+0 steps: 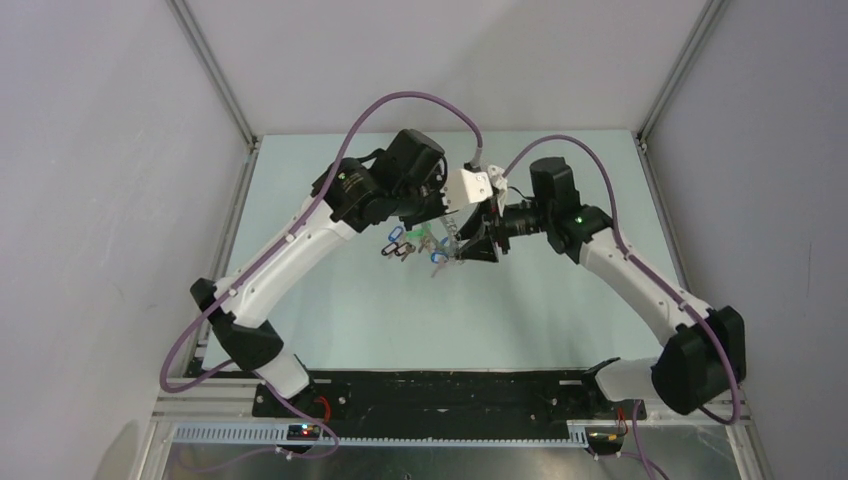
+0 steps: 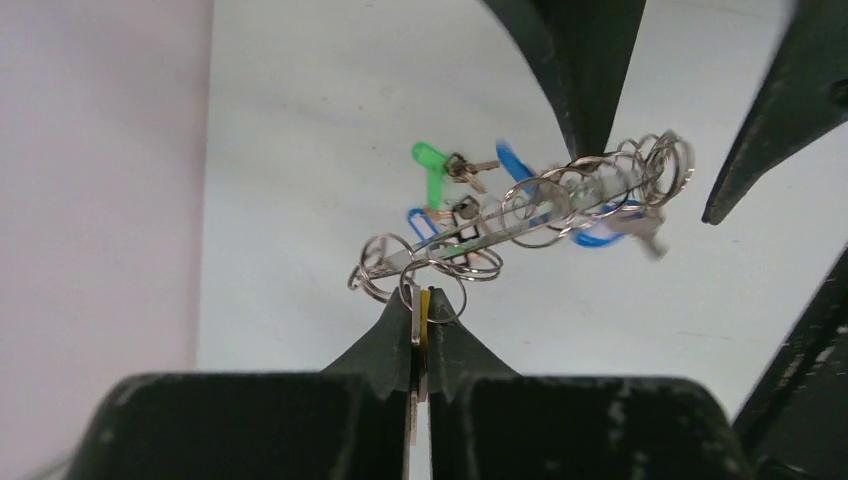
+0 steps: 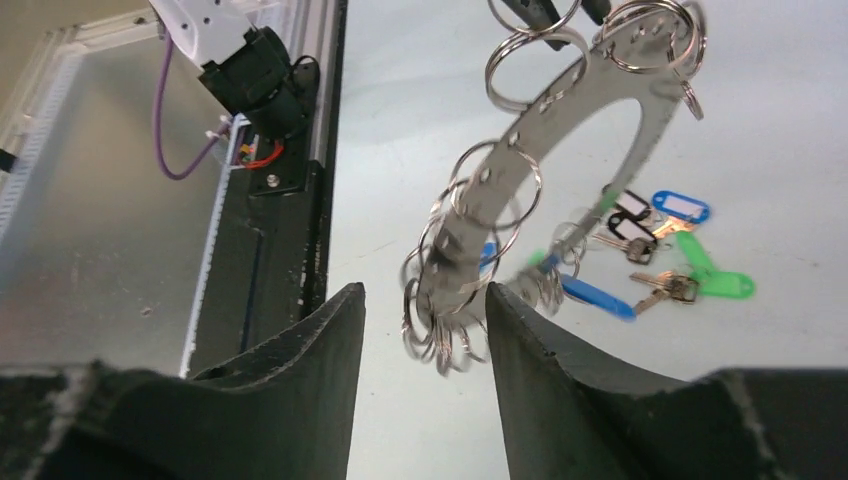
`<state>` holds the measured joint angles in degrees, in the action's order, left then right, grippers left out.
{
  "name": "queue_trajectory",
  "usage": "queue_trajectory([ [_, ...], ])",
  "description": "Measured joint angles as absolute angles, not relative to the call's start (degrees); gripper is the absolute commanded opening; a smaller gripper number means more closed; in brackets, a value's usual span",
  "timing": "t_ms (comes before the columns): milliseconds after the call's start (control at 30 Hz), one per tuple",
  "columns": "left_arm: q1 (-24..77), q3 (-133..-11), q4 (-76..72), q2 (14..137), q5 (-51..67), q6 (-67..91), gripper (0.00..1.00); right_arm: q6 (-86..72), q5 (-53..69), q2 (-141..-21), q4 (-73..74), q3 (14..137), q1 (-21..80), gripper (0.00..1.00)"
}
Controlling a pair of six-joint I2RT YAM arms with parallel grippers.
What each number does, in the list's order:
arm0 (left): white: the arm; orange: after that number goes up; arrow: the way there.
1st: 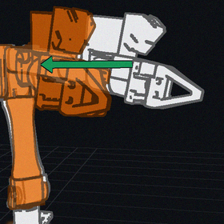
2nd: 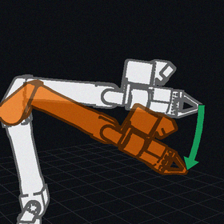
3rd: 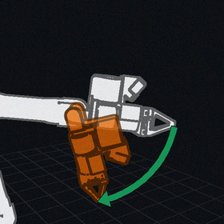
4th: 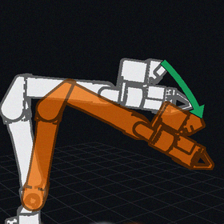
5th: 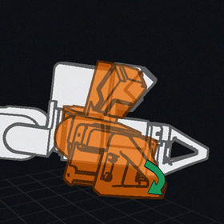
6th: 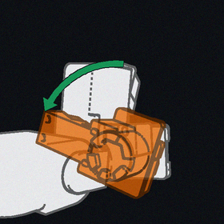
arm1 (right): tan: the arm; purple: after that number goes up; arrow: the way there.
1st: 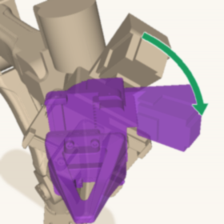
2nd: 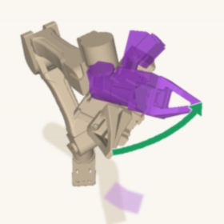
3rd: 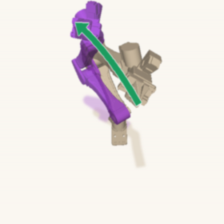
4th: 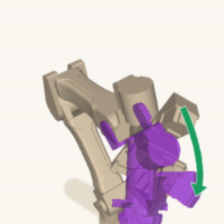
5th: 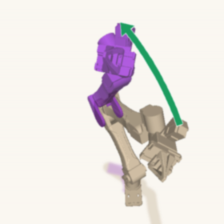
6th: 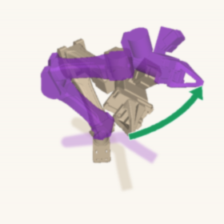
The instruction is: Remove the keys from the keyring
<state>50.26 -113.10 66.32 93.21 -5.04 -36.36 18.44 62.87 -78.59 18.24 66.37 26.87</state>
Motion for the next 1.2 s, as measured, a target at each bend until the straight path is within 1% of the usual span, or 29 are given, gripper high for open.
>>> queue_trajectory([
  [100, 50.2, -111.0, 66.1, 91.6, -4.9, -31.3, 0.00, 17.0, 60.3, -74.2, 13.8, 62.3, 27.1, 0.57],
  [133, 50.2, -110.6, 66.3, 91.2, -4.8, -29.8, 0.00, 16.5, 59.2, -72.8, 12.1, 61.3, 27.3, 0.63],
  [167, 50.2, -110.4, 66.6, 90.9, -4.7, -28.4, 0.00, 16.1, 57.9, -71.4, 10.4, 60.1, 27.4, 0.66],
  [200, 50.2, -110.4, 67.1, 90.8, -4.5, -26.7, 0.00, 15.6, 56.8, -70.2, 8.9, 59.3, 27.6, 0.71],
  [233, 50.2, -110.4, 67.4, 90.8, -4.4, -25.5, 0.00, 15.3, 55.9, -69.4, 7.6, 58.7, 27.8, 0.74],
  [267, 50.2, -110.4, 67.7, 90.8, -4.3, -24.0, 0.00, 14.9, 55.0, -68.6, 6.0, 58.1, 28.1, 0.79],
  [300, 50.2, -110.4, 68.2, 90.8, -4.1, -22.7, 0.00, 14.2, 54.1, -68.1, 4.1, 57.5, 28.3, 0.81],
  [367, 50.2, -110.4, 69.1, 90.8, -3.6, -20.7, 0.00, 13.3, 52.9, -67.7, 1.3, 56.7, 28.8, 0.83],
  [500, 50.2, -110.4, 70.5, 90.8, -2.1, -18.4, 0.03, 11.4, 50.8, -67.7, -4.2, 54.3, 29.9, 0.82],
  [600, 50.2, -110.4, 70.9, 90.8, -0.8, -17.8, 0.06, 10.5, 49.0, -67.6, -7.8, 52.4, 31.4, 0.79],
  [667, 50.1, -110.4, 71.1, 90.8, 0.0, -17.3, 0.07, 10.2, 48.0, -67.6, -9.2, 52.1, 32.5, 0.76],
  [700, 49.9, -110.4, 71.1, 90.7, 0.3, -17.0, 0.05, 10.1, 47.6, -67.6, -9.8, 52.0, 32.9, 0.67],
  [733, 49.8, -110.4, 71.1, 90.6, 0.6, -16.9, 0.01, 10.1, 47.2, -67.6, -10.3, 52.0, 33.2, 0.61],
  [767, 49.7, -110.4, 71.1, 90.5, 0.8, -16.9, 0.01, 10.0, 47.0, -67.6, -10.9, 52.0, 33.4, 0.44],
  [800, 49.7, -110.4, 71.1, 90.5, 1.0, -16.7, 0.00, 10.0, 46.9, -67.8, -11.6, 52.0, 33.6, 0.35],
  [833, 49.6, -110.4, 71.2, 90.4, 1.2, -16.5, 0.00, 10.0, 47.0, -68.1, -12.2, 52.0, 33.6, 0.19],
  [900, 49.5, -110.5, 71.3, 90.3, 1.7, -16.4, 0.00, 9.7, 47.1, -68.8, -13.0, 52.0, 33.7, 0.01],
  [1133, 49.0, -110.6, 72.6, 90.3, 3.0, -15.9, 0.00, 9.9, 47.5, -70.3, -13.8, 52.0, 33.1, 0.00],
  [1200, 48.9, -110.6, 72.6, 90.3, 3.5, -15.9, 0.00, 9.6, 47.7, -70.3, -13.8, 52.0, 33.0, 0.25],
])
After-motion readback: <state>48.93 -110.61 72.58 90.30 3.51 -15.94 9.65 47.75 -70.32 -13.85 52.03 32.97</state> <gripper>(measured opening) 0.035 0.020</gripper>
